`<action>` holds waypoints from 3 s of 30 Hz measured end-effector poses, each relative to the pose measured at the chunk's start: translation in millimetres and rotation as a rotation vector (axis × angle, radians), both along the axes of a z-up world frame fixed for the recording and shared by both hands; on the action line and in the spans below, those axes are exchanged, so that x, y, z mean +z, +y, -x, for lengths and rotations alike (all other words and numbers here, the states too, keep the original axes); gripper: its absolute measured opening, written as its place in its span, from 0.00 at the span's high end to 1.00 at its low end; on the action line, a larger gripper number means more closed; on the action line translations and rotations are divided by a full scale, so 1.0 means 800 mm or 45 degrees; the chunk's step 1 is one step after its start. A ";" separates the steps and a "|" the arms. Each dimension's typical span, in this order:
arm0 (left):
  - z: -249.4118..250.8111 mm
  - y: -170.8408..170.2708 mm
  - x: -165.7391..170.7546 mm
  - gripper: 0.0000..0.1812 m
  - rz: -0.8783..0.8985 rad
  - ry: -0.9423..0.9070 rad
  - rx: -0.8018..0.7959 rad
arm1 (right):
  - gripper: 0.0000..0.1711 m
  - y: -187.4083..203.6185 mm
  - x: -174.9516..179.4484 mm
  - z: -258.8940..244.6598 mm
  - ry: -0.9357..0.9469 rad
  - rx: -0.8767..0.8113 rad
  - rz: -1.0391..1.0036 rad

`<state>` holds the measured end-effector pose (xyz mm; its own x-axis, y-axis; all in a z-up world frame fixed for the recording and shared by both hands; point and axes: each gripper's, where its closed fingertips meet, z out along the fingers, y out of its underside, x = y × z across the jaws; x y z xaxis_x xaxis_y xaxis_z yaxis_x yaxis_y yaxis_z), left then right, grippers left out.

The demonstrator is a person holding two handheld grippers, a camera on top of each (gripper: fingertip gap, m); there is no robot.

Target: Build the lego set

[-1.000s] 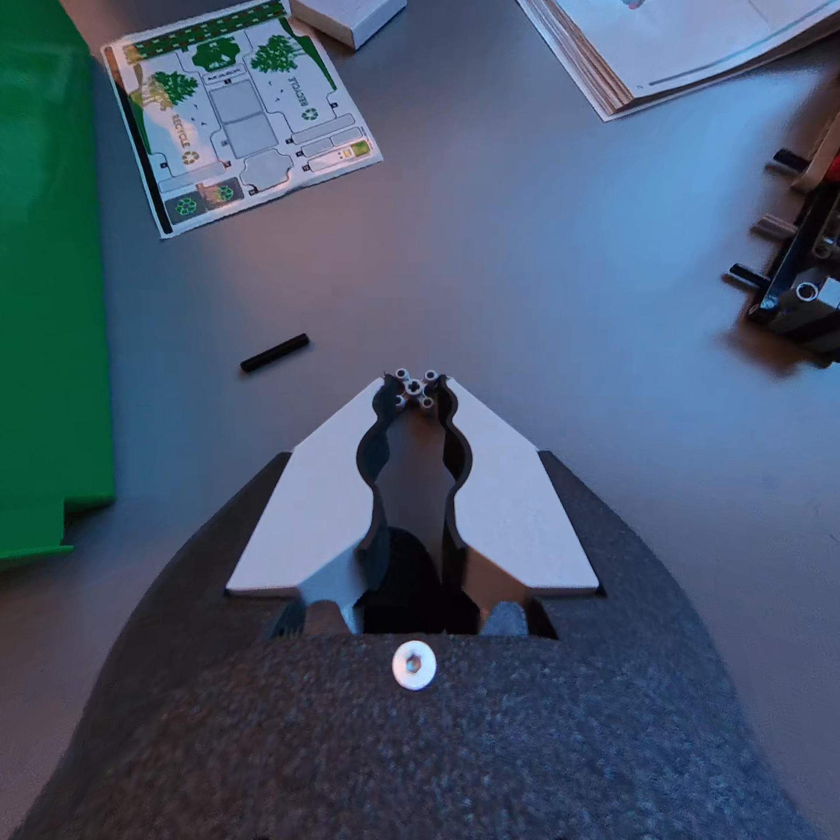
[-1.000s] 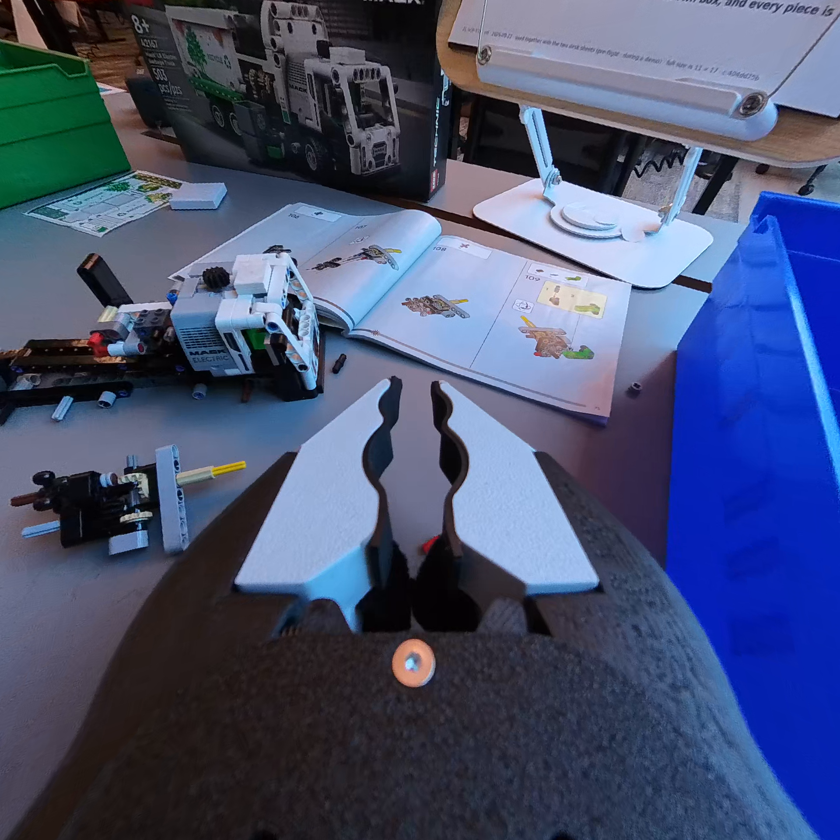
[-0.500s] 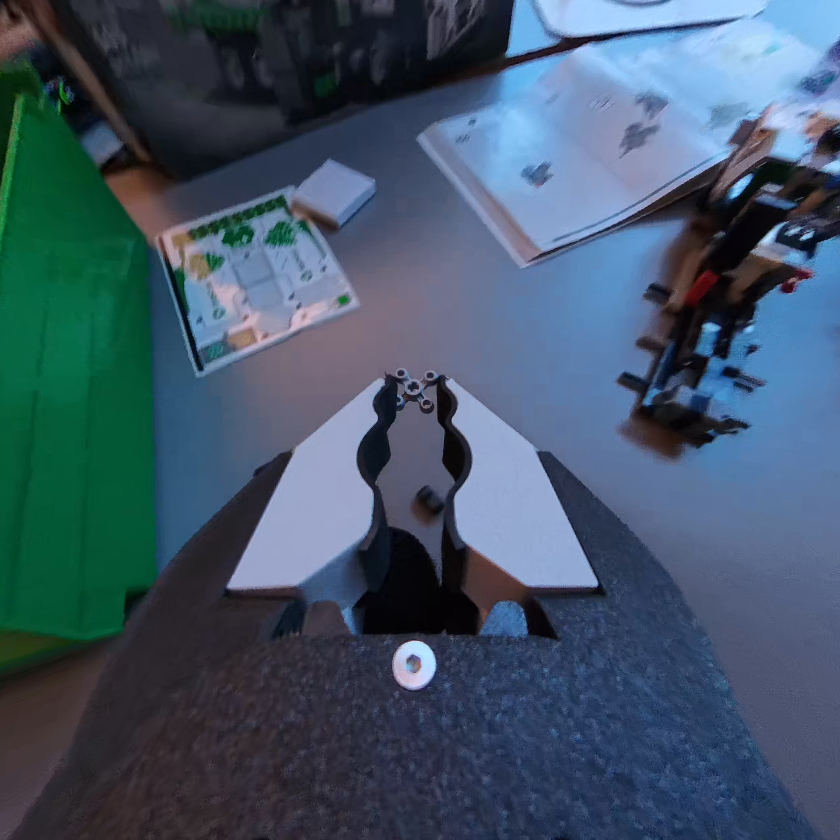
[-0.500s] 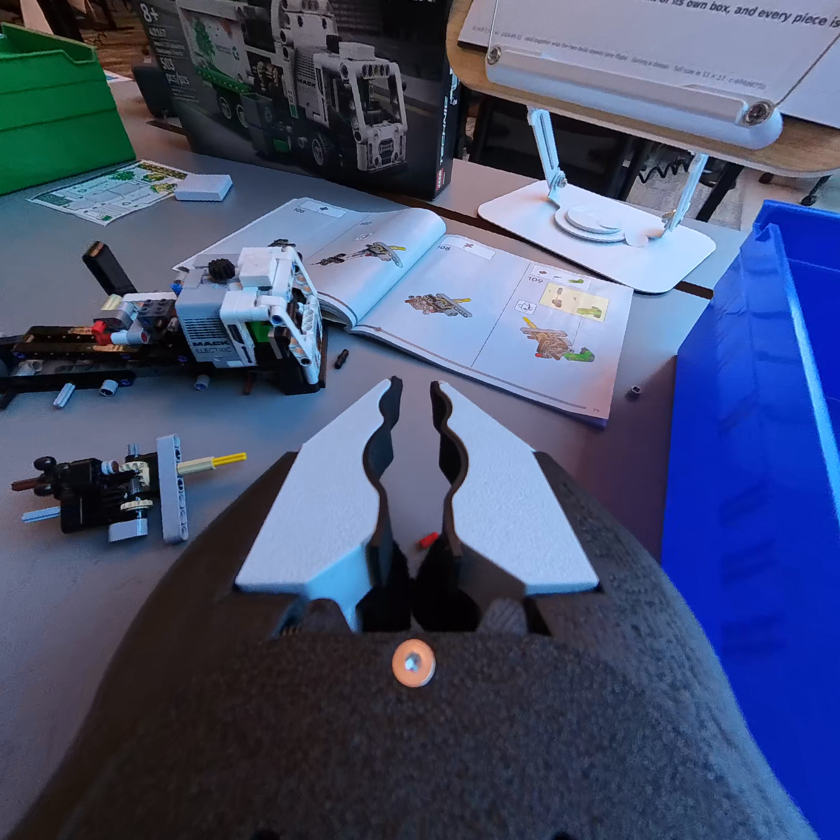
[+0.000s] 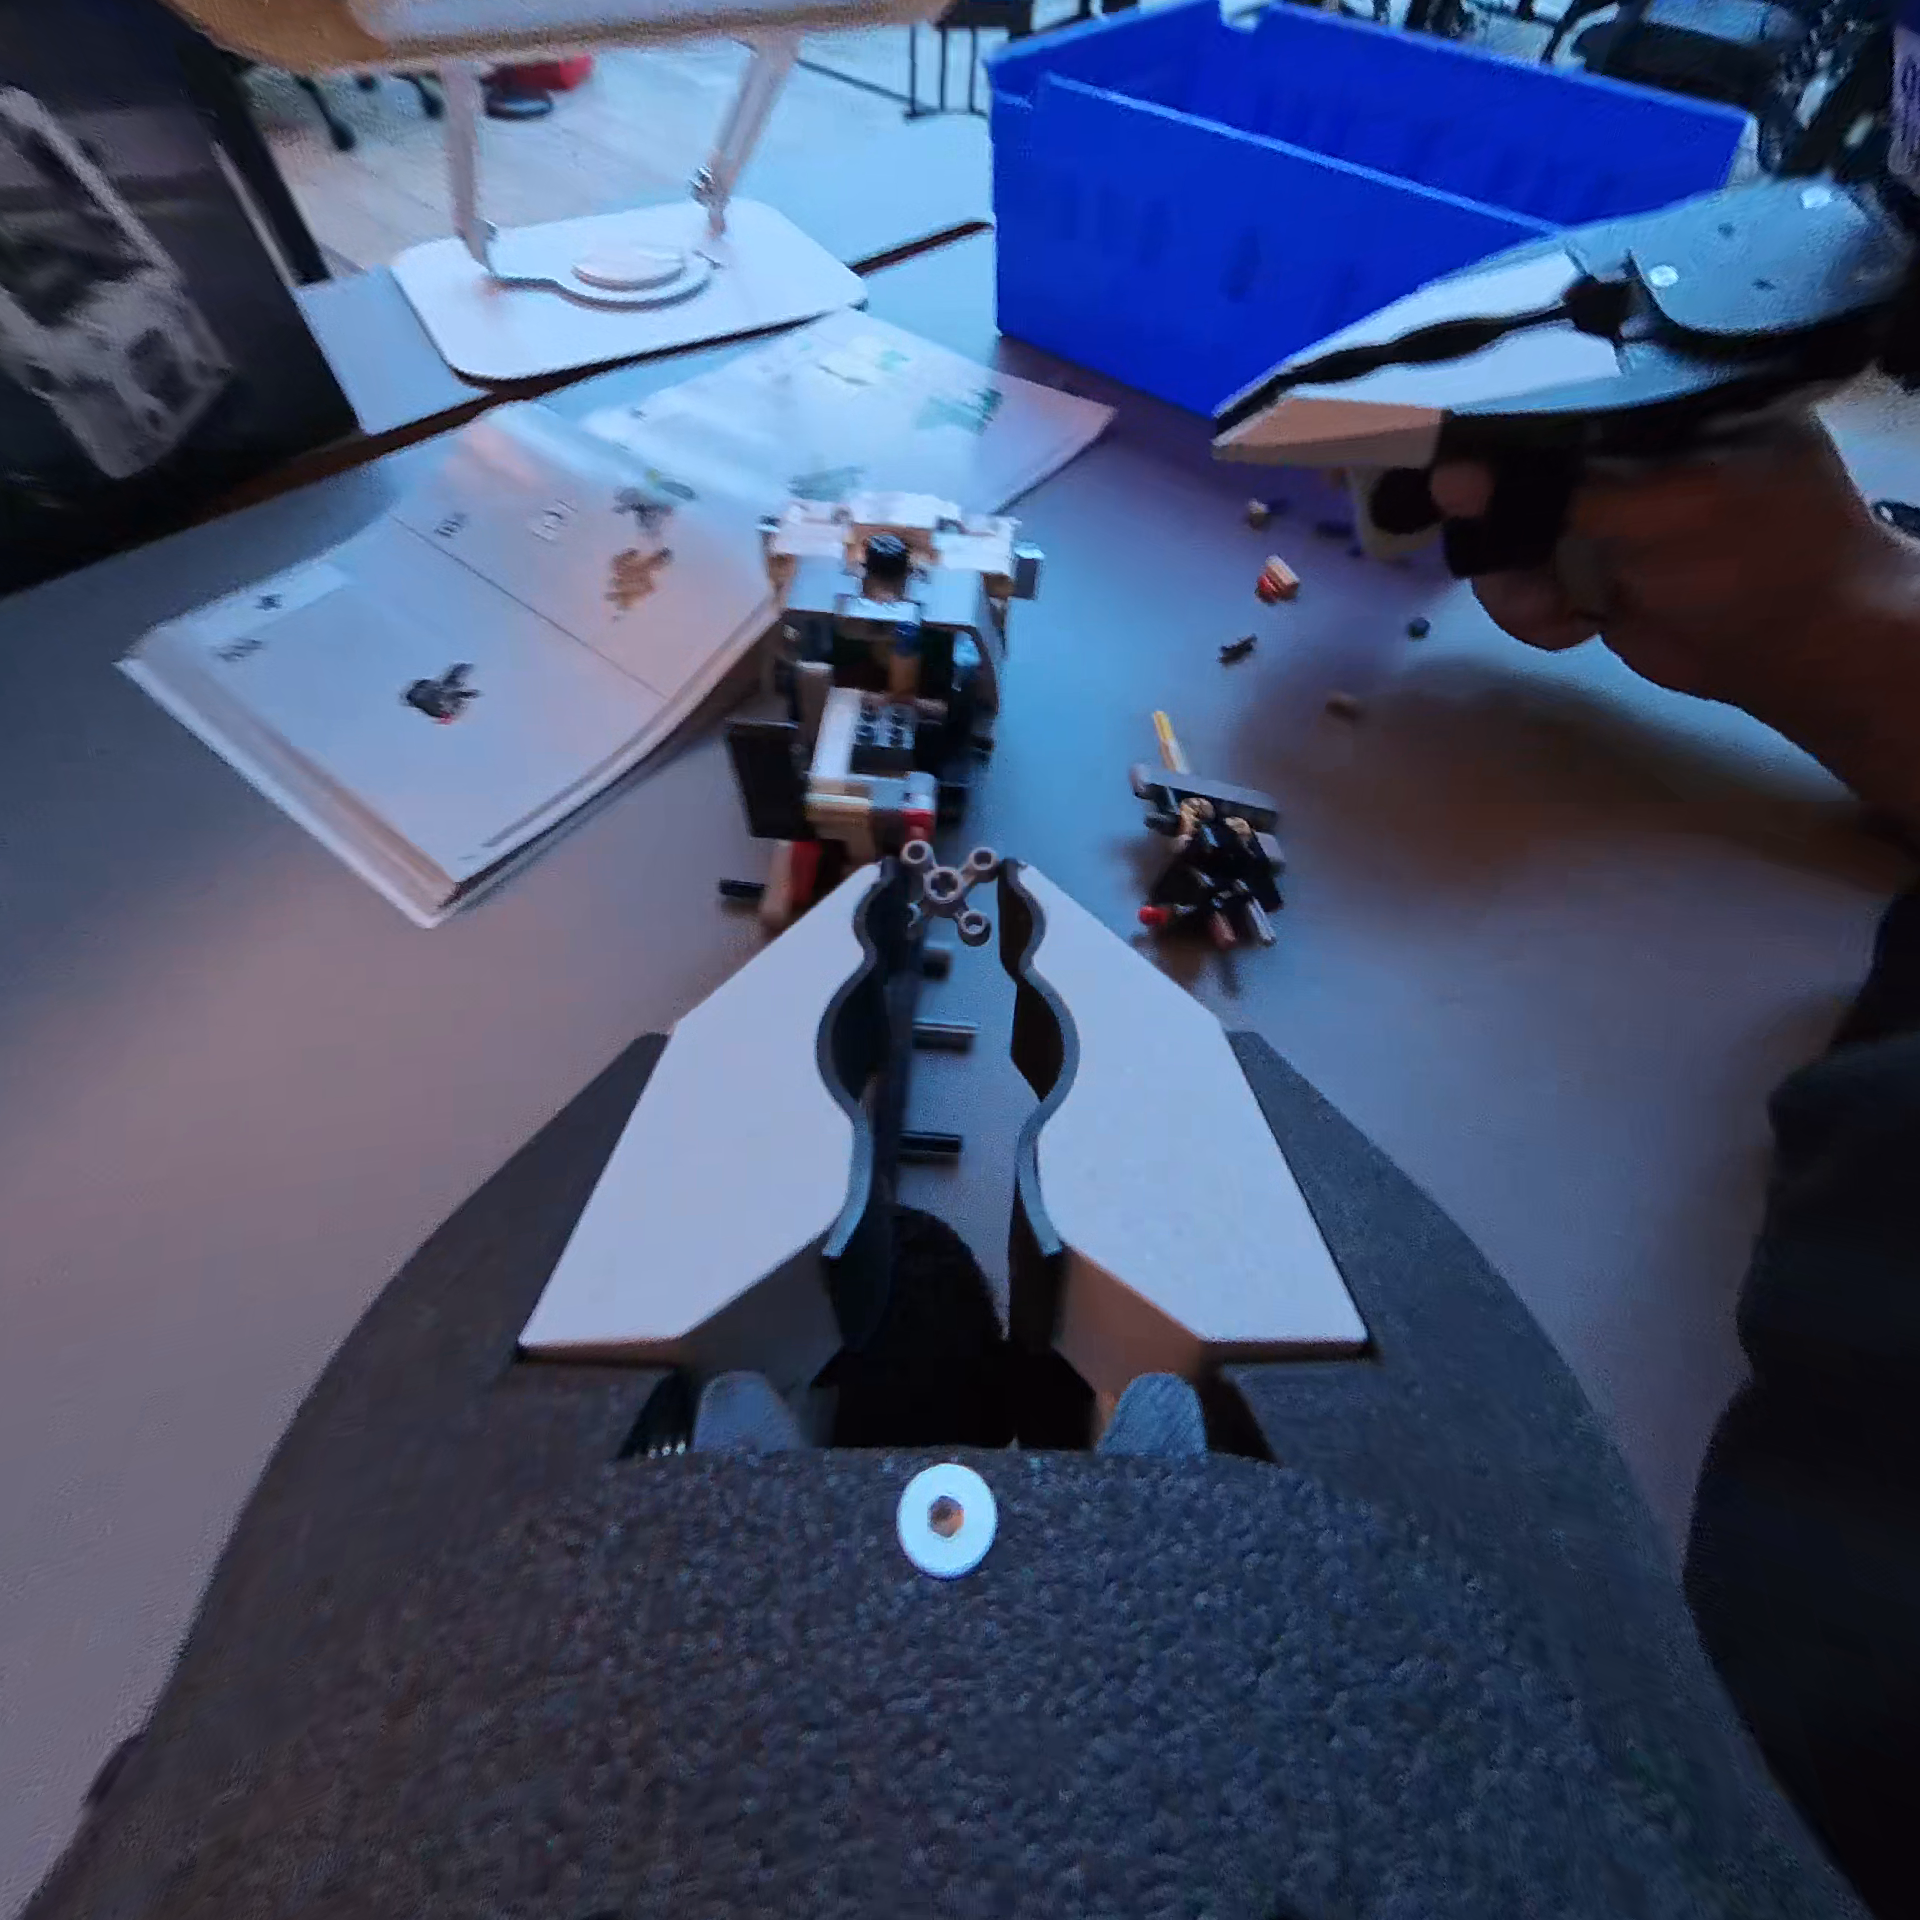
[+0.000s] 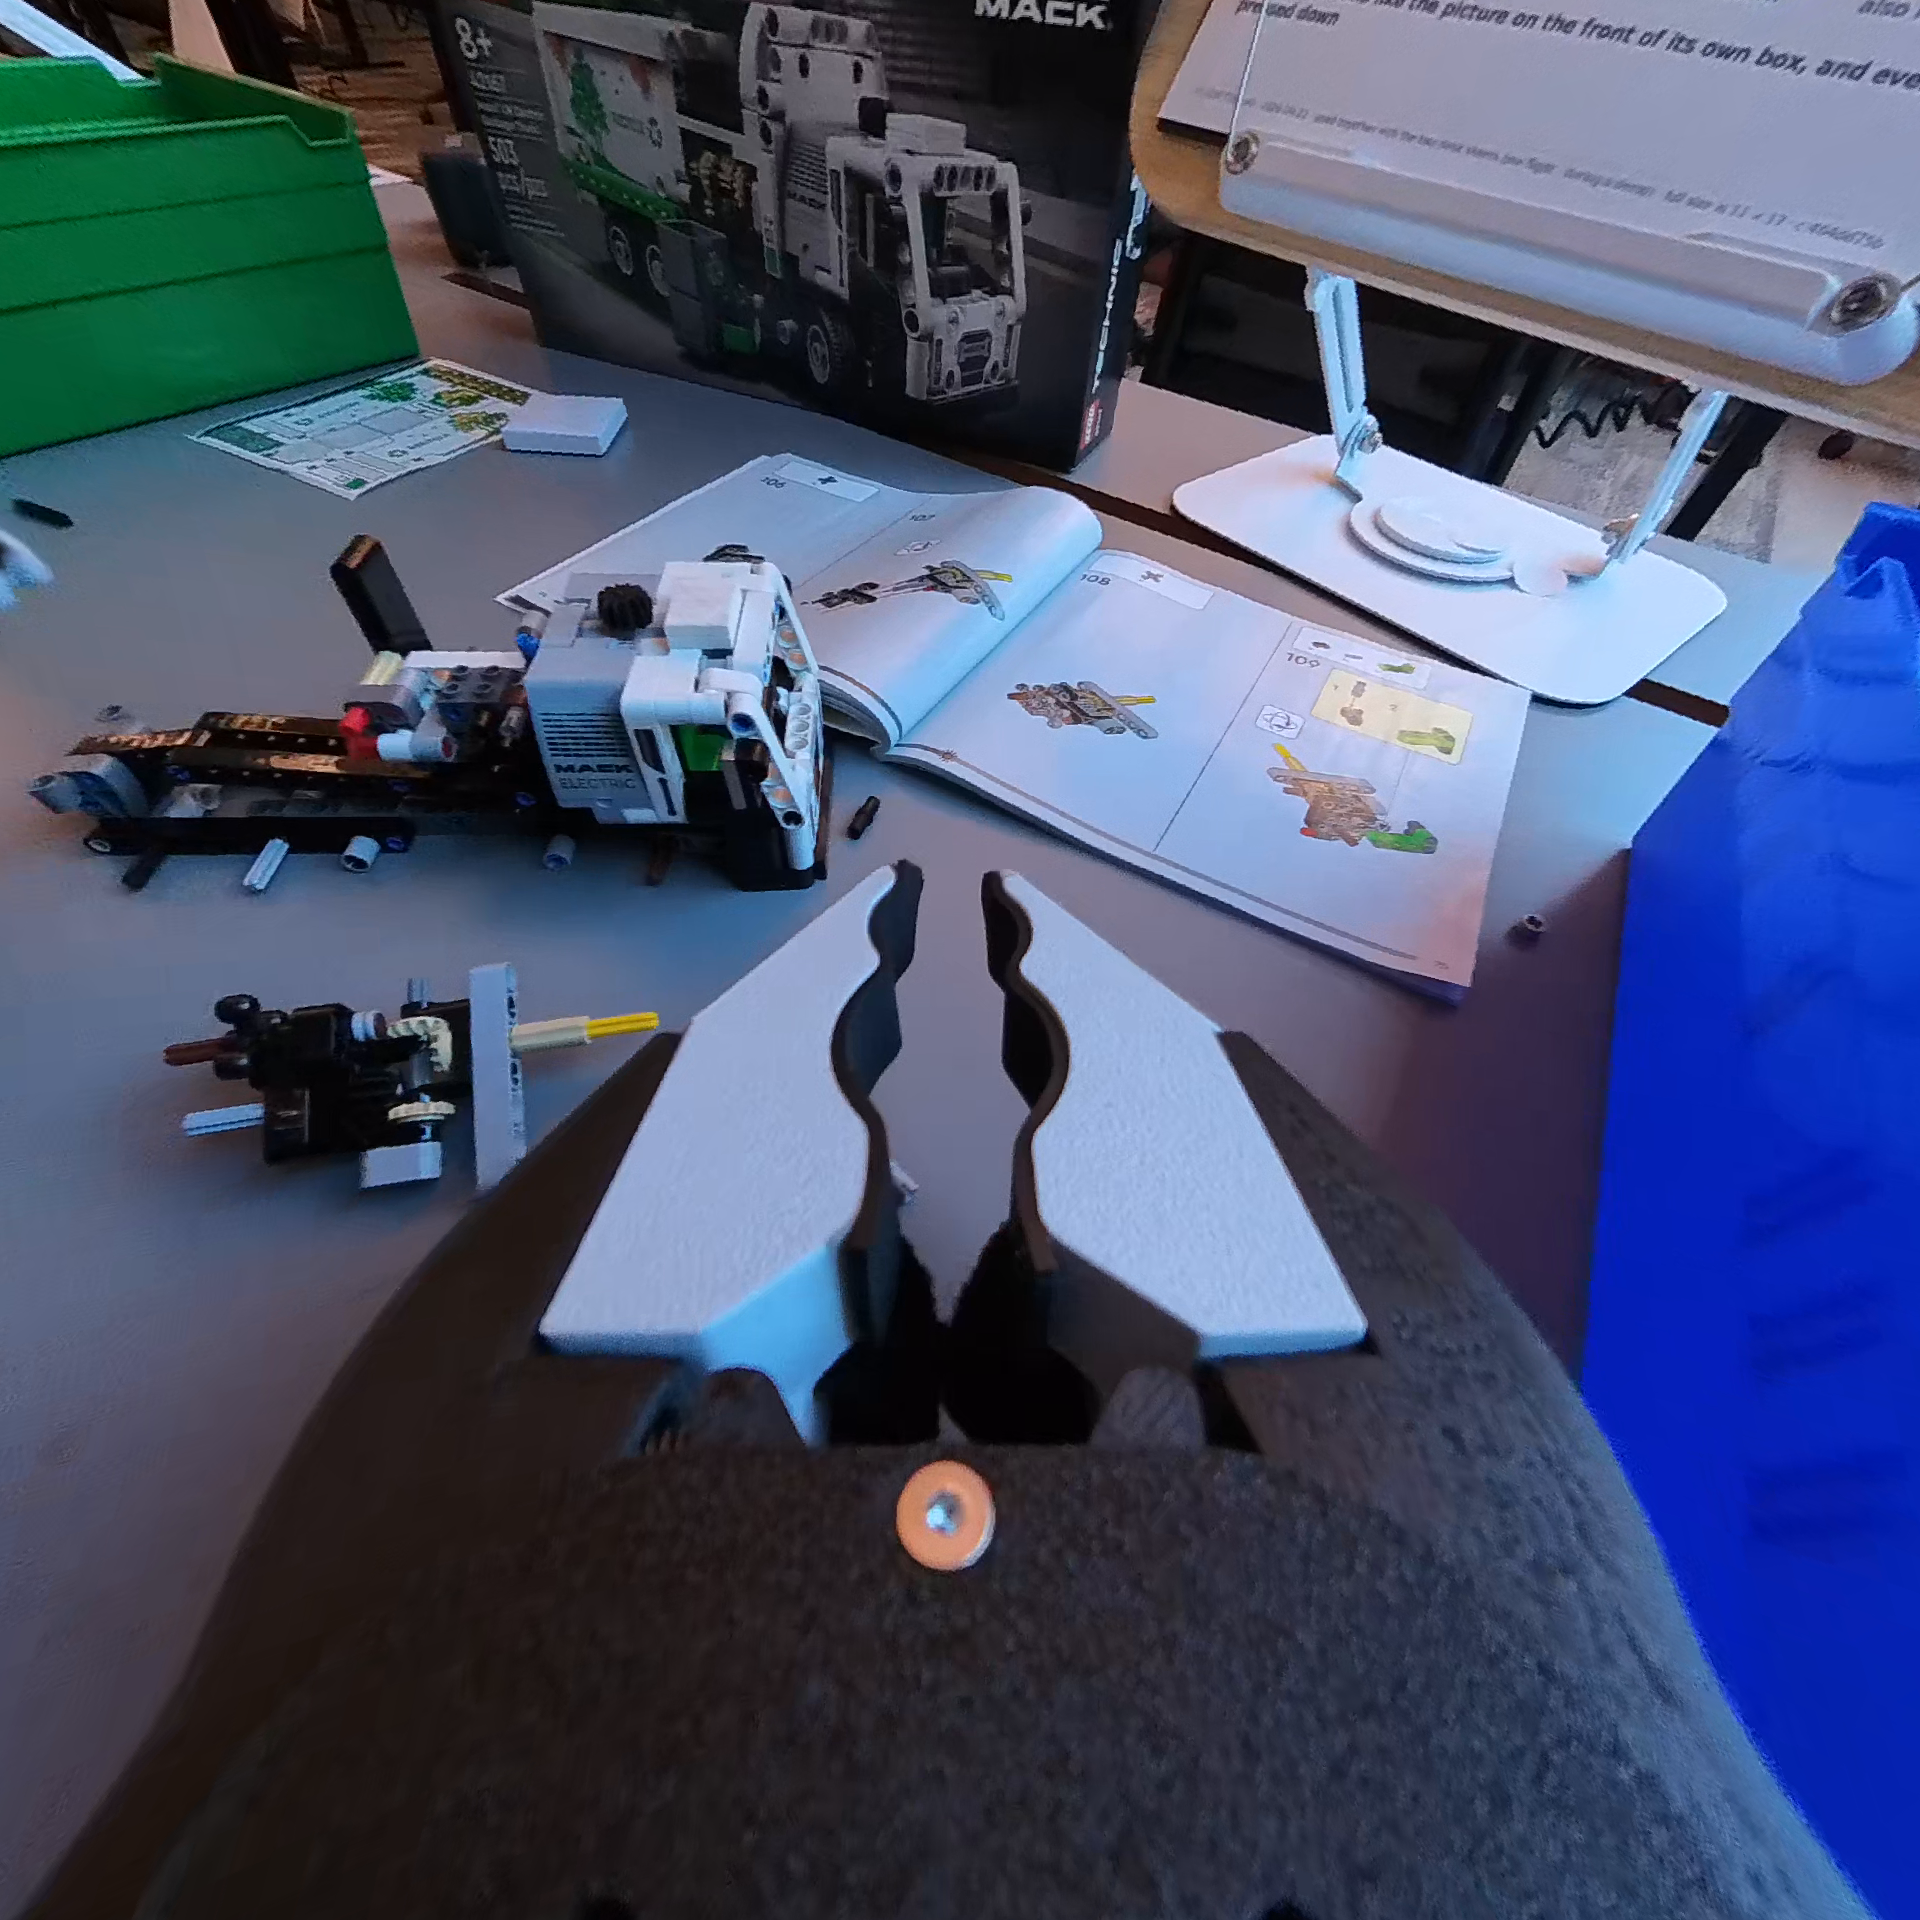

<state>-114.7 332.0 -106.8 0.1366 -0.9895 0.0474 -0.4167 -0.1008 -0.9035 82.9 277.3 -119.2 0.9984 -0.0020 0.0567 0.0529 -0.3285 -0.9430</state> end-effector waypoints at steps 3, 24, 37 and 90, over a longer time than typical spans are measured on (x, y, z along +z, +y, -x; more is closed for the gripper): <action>-0.006 -0.029 -0.019 0.92 0.006 0.043 -0.086 | 0.94 -0.001 -0.002 0.013 0.025 0.059 0.014; -0.029 -0.125 -0.055 0.93 -0.788 -0.063 -0.638 | 0.93 -0.057 -0.025 0.222 0.822 0.690 0.348; -0.024 -0.134 -0.043 0.93 -0.767 -0.132 -0.612 | 0.95 -0.057 -0.022 0.226 0.891 0.684 0.297; -0.015 -0.092 -0.076 0.98 -0.613 0.178 -0.343 | 0.59 -0.035 -0.082 0.153 0.161 0.449 0.567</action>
